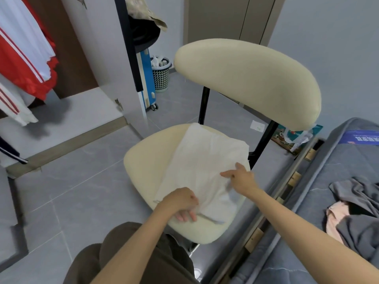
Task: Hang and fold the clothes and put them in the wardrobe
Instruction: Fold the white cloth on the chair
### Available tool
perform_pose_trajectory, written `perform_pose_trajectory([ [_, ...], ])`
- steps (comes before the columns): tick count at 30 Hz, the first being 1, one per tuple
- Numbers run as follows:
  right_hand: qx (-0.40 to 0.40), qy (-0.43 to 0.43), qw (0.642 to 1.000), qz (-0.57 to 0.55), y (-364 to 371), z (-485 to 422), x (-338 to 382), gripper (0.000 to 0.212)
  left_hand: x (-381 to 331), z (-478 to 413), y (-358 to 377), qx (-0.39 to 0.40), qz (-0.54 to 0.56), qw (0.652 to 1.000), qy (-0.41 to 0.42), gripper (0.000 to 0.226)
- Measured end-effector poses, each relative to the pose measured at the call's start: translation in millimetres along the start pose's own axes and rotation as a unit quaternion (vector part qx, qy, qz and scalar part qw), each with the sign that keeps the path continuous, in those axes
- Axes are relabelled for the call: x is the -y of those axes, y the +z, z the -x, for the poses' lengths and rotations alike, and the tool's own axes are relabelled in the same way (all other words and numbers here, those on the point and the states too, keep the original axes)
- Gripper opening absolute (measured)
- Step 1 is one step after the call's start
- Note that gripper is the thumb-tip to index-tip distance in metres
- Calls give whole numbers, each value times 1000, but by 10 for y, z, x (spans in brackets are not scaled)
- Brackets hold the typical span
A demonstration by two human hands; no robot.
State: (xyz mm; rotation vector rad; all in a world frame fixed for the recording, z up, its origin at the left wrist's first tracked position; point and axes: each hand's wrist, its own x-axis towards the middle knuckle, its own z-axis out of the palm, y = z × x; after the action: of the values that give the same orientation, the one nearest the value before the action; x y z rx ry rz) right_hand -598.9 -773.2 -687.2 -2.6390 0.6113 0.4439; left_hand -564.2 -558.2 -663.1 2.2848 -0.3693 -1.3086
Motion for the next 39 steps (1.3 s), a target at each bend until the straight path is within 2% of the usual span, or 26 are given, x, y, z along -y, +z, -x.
perform_pose_trajectory([
  [2, -51, 67, 987, -139, 59, -12, -67, 43, -92, -31, -6, -65, -32, 997, 34, 34],
  [4, -77, 127, 955, -256, 129, -11, -89, 57, -93, -94, -105, -170, -37, 983, 60, 36],
  [6, -85, 147, 914, -369, 172, -36, -88, 75, -86, -199, -269, -255, -50, 963, 72, 33],
  [9, -98, 179, 878, -434, 205, -120, -101, 85, -93, -401, -544, -313, -55, 947, 53, 24],
  [14, -50, 210, 893, -395, 275, -263, -187, 72, -9, -832, -794, -287, 24, 957, -35, 65],
  [16, -47, 205, 892, -399, 289, -311, -227, 71, 46, -978, -823, -290, 48, 953, -68, 74],
  [18, -41, 198, 884, -421, 300, -346, -253, 60, 95, -1079, -851, -280, 107, 950, -93, 77],
  [21, -12, 192, 870, -453, 304, -361, -275, 26, 141, -1141, -895, -238, 164, 954, -74, 55],
  [23, 7, 178, 863, -473, 285, -360, -261, 24, 138, -1142, -898, -222, 166, 959, -61, 42],
  [27, 1, 144, 851, -504, 202, -308, -202, 26, 87, -1100, -833, -240, 141, 960, -38, 39],
  [31, -35, 99, 839, -534, 3, -130, -192, 10, 64, -885, -806, -259, 271, 926, 41, 21],
  [35, -53, 31, 825, -562, -299, 63, -139, 27, 91, -548, -917, -261, 393, 876, 100, 33],
  [37, -72, 4, 823, -563, -419, 149, -97, 32, 58, -367, -976, -269, 408, 864, 123, 44],
  [39, -106, 2, 828, -550, -506, 235, -54, 48, 39, -175, -1023, -284, 394, 862, 148, 66],
])
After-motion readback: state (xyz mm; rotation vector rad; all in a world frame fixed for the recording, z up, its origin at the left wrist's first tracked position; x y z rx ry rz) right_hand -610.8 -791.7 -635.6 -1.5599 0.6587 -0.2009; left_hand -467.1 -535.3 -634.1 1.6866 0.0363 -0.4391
